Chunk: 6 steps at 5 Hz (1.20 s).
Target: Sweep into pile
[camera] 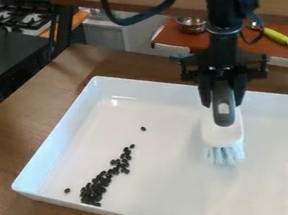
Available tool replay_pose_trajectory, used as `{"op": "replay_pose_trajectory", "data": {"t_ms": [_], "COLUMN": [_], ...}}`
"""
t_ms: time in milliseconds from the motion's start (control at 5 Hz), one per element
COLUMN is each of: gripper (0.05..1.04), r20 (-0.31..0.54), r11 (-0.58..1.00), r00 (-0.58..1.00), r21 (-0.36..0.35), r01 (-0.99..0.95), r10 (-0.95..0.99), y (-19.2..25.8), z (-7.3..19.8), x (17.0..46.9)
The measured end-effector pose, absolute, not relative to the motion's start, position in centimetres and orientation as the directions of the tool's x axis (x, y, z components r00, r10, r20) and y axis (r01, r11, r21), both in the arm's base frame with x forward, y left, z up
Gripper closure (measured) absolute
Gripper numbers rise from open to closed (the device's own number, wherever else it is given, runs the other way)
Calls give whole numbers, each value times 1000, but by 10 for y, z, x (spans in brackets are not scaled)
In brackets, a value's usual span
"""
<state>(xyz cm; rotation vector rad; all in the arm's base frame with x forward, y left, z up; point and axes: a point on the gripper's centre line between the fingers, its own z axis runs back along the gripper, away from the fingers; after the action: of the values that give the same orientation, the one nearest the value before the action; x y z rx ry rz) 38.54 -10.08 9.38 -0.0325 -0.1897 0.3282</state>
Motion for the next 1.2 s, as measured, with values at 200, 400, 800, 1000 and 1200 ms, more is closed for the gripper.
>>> {"op": "replay_pose_trajectory", "data": {"t_ms": [200, 400, 800, 1000, 1200], "gripper": [578, 578, 579, 578, 578], "r20": [172, 162, 180, 206, 219], "r11": [943, 939, 931, 905, 866], "r00": [928, 925, 915, 885, 845], "r21": [-56, -50, -20, -5, 1], "r01": [-327, -339, -364, -426, -501], "r10": [332, 343, 362, 418, 489], "y": [-91, -86, -75, -64, -44], "z": [89, 82, 74, 76, 79], "x": [385, 381, 376, 372, 365]}}
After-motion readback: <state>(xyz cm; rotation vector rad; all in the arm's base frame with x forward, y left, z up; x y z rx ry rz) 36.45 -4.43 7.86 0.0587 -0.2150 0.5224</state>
